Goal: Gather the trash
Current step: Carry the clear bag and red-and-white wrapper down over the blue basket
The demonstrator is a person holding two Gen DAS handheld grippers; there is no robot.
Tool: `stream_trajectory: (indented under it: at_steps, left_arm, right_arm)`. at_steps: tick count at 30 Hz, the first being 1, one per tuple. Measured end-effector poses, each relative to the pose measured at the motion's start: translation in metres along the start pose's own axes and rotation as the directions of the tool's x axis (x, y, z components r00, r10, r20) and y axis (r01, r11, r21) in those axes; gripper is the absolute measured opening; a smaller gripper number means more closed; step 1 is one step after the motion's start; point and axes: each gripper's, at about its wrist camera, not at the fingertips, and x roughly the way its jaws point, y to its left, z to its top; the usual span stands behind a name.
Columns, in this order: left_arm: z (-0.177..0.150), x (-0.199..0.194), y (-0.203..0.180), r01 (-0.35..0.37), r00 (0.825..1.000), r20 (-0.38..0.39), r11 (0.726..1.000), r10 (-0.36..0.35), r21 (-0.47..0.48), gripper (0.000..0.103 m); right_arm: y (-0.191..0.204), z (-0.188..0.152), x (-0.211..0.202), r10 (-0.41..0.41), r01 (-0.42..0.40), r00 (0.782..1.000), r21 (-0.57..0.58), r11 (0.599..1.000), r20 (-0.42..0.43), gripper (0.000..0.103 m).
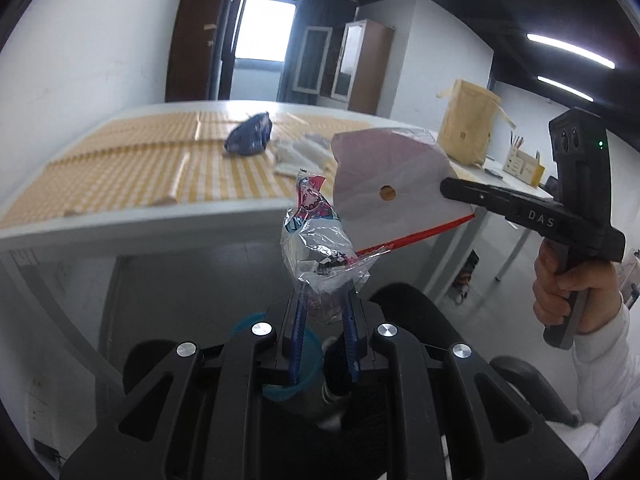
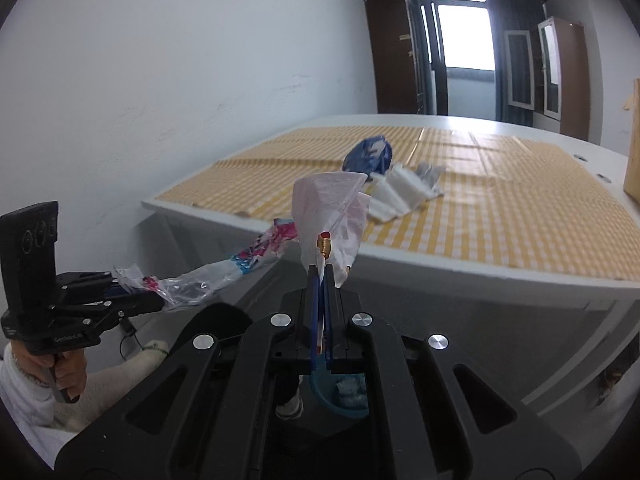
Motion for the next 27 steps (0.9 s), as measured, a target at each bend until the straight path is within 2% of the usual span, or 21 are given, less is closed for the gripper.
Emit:
stream_trajectory:
  at_steps: [5, 11, 16, 19, 21, 27]
  left_arm:
    - [-0.03, 0.026, 0.013, 0.038, 0.992, -0.115, 0.998, -0.043, -0.048, 0.016]
    - [-0.054, 0.066, 0.024, 0.018, 0.975, -0.22, 0.997, -0.035, -0.08, 0.016]
    - [-0.07, 0.106, 0.044, -0.014, 0.955, -0.296, 0.993, -0.022, -0.118, 0.016]
    - [-0.084, 0.129, 0.058, -0.042, 0.936, -0.35, 0.988, -0.013, -0.148, 0.016]
    - [-0.089, 0.14, 0.065, -0.056, 0.927, -0.374, 0.986, -0.007, -0.156, 0.016]
    - [-0.1, 0.172, 0.079, -0.086, 0.904, -0.428, 0.978, -0.005, -0.193, 0.016]
  right_arm:
    - [-0.007, -0.026, 0.016, -0.001, 0.001, 0.997, 0.005, 1.0, -0.072, 0.002]
    - [-0.009, -0.06, 0.043, -0.015, 0.015, 0.988, -0.003, 1.0, -0.156, 0.002]
    - [-0.018, -0.083, 0.078, -0.025, 0.031, 0.972, 0.024, 0.999, -0.232, 0.002]
    - [-0.022, -0.093, 0.102, -0.011, 0.029, 0.962, 0.064, 0.998, -0.273, 0.002]
    - [-0.023, -0.097, 0.117, 0.006, 0.021, 0.955, 0.089, 0.996, -0.295, 0.002]
    - [-0.029, -0.121, 0.164, -0.021, 0.06, 0.929, 0.095, 0.994, -0.371, 0.002]
